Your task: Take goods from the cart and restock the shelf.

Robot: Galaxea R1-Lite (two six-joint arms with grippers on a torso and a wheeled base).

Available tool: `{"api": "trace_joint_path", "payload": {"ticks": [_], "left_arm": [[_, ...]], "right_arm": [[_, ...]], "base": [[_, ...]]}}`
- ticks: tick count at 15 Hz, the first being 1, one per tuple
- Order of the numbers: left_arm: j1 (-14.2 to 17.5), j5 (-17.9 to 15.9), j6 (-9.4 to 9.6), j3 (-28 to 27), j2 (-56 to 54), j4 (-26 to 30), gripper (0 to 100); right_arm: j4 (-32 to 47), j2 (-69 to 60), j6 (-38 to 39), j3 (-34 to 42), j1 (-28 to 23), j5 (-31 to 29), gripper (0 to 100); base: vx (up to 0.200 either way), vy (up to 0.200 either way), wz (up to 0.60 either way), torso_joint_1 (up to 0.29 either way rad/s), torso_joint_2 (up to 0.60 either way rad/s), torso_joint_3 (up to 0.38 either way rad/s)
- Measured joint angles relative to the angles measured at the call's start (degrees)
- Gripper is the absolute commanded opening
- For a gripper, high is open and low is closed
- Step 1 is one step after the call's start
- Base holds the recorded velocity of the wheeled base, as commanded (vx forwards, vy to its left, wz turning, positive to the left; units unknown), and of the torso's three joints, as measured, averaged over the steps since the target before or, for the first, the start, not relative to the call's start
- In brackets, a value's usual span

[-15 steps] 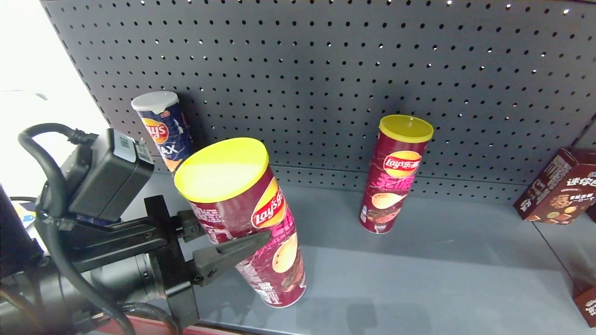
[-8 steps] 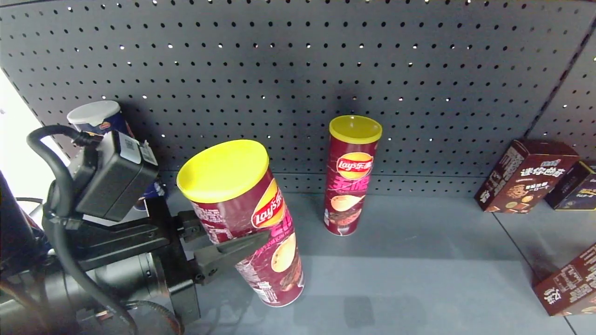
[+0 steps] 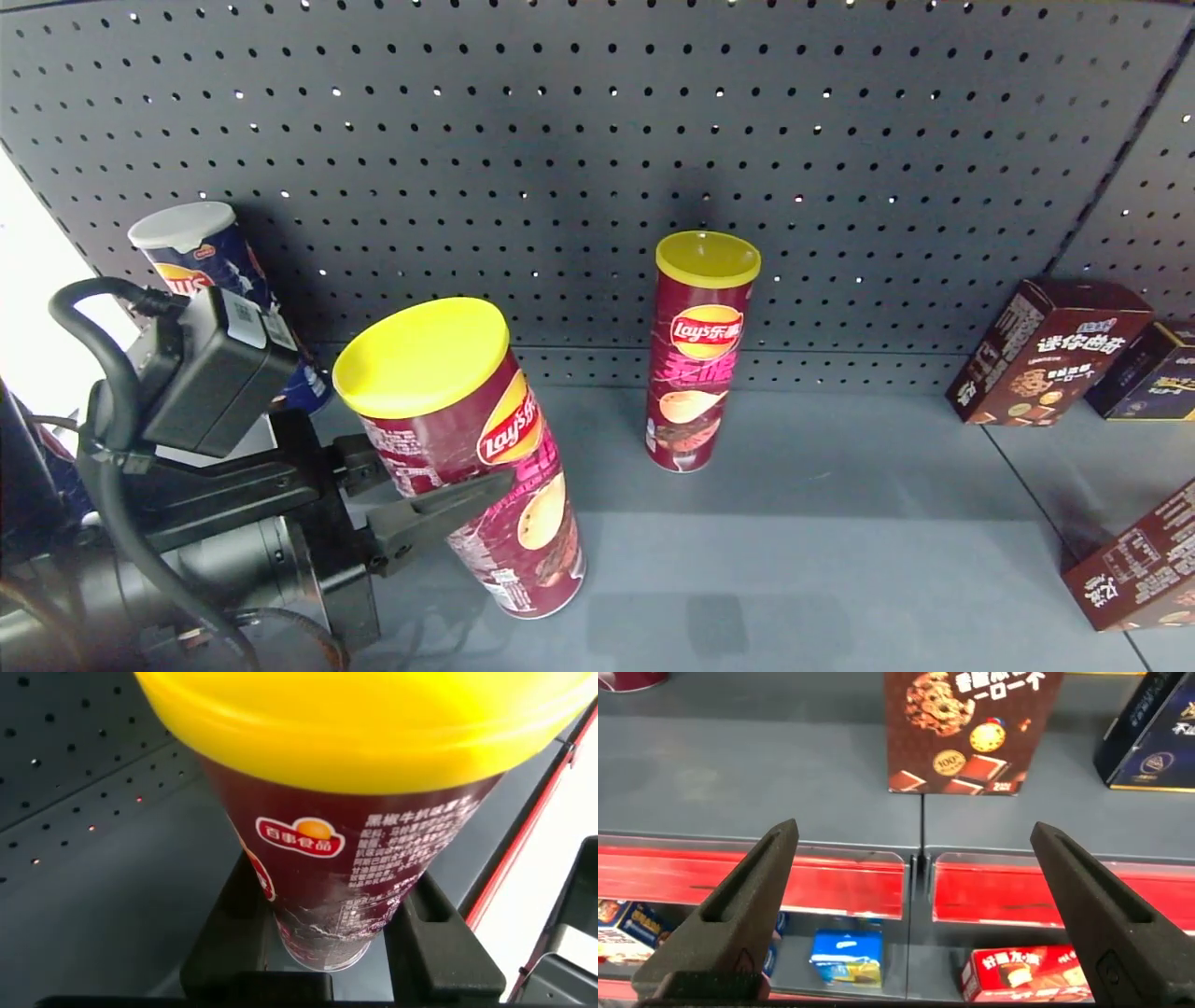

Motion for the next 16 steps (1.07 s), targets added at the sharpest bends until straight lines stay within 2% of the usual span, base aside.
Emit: {"api": "trace_joint_path", "payload": {"ticks": [4,6,8,10,16], "left_arm": [[2.5,0.0,-0.13,-0.4,-0.3,0.0,0],[3.2,0.0,-0.20,-0.4,-0.3,0.0,0],[3.4,0.0,-0.17,-0.2,-0.1,-0.2,0],[3.3,0.0,-0.17,-0.2,0.1,-0.2,0],[2.9,-0.1,-0.04,0.1,0.6,-0.2,0]], "right_arm": [[-0.1,0.0,0.0,-0.5,0.0,-0.1,100],[0.4,1.3,0.0,-6.4,0.2,0.5,100],[3.7,5.7,-0.8,-14.8,1.5,4.4,100],[5.5,10.2,-3.2,-21.1,3.1,11.3,100],[5.6,21.9,-6.1,-29.1,4.2,17.8,100]], "base": [[0.000,0.000,0.00,0.000,0.00,0.000],[0.000,0.000,0.00,0.000,0.00,0.000],[0.000,0.000,0.00,0.000,0.00,0.000],[0.000,0.000,0.00,0.000,0.00,0.000],[0.000,0.000,0.00,0.000,0.00,0.000]]}}
